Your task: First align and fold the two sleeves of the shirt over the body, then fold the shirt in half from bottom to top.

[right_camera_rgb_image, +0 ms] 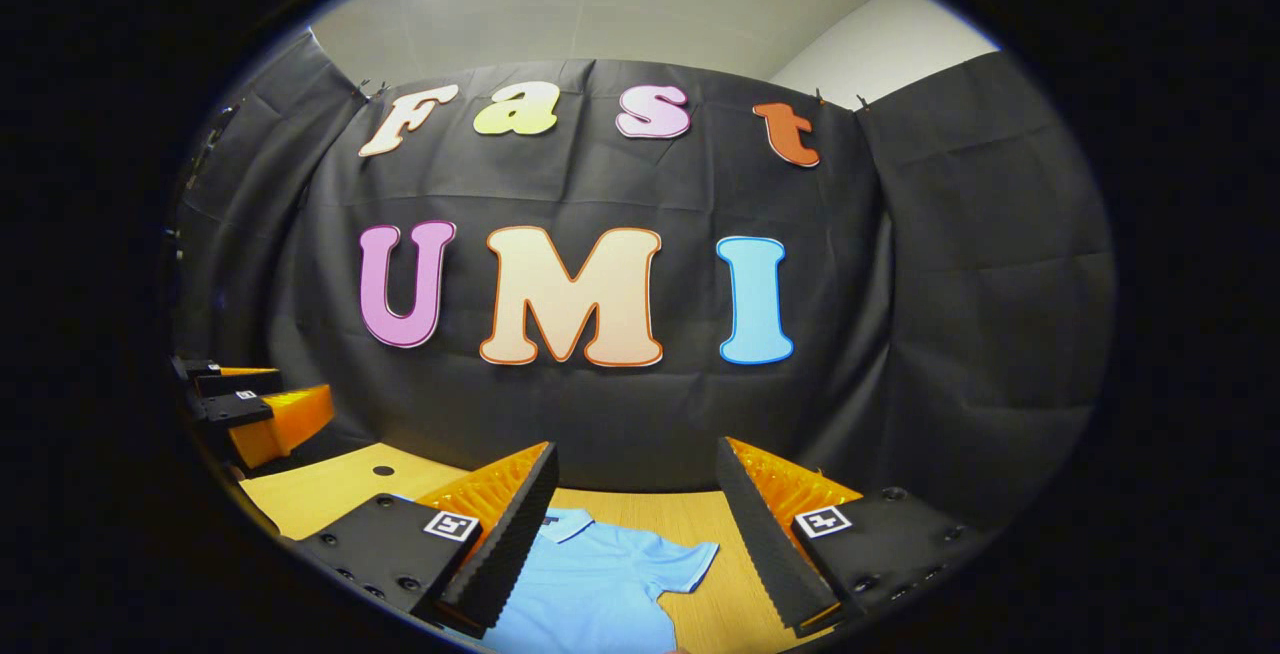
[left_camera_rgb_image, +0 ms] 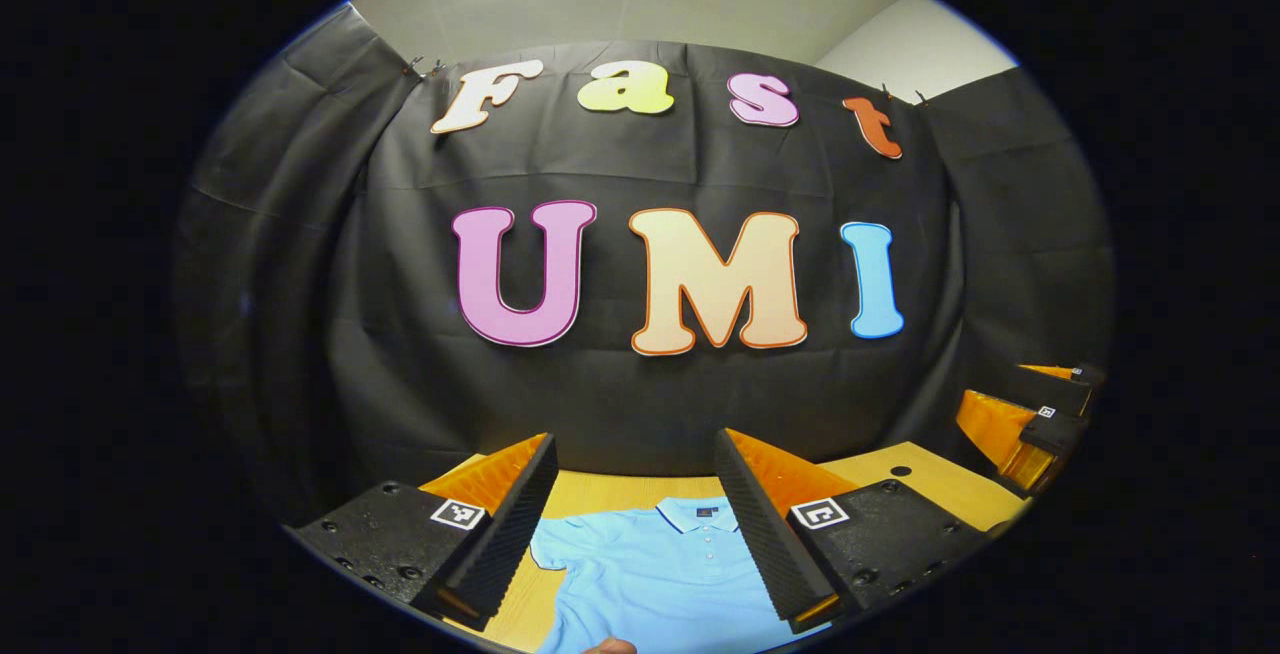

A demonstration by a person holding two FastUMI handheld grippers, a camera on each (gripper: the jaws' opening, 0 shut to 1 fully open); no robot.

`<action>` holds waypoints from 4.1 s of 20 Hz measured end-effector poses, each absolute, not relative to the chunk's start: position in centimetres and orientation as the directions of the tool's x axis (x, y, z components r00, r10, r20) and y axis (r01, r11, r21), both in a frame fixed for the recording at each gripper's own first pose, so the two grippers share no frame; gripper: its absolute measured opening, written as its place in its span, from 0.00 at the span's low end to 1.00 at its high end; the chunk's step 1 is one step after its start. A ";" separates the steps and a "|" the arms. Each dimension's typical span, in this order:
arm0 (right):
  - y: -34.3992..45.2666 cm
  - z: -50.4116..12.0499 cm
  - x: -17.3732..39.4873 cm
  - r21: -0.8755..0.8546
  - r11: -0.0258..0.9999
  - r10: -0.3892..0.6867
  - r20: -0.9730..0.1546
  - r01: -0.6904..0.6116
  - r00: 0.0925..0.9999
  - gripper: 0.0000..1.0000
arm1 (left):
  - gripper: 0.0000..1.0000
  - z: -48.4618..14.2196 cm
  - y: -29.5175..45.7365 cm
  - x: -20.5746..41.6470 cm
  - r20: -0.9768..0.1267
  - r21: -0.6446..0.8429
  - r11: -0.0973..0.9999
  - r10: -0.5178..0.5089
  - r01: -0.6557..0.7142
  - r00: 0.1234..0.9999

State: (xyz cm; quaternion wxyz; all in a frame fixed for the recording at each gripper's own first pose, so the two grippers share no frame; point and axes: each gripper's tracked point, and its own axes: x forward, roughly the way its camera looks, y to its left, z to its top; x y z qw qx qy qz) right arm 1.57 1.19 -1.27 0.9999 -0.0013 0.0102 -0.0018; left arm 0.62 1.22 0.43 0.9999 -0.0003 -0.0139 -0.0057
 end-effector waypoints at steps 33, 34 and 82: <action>-8.2 -37.4 16.3 -0.091 0.974 -0.214 -0.674 0.208 0.707 0.99 | 0.95 -3.7 7.6 5.4 -0.065 0.046 0.997 0.061 -0.058 0.996; -7.9 -38.2 15.8 -0.074 0.976 -0.197 -0.710 0.207 0.676 1.00 | 0.95 -3.8 7.7 5.5 -0.071 0.045 0.997 0.063 -0.060 0.995; 4.3 -24.5 7.2 0.209 0.976 0.166 -0.560 -0.055 0.812 0.94 | 0.97 -29.0 14.0 18.1 -0.470 0.026 0.989 0.139 -0.144 0.871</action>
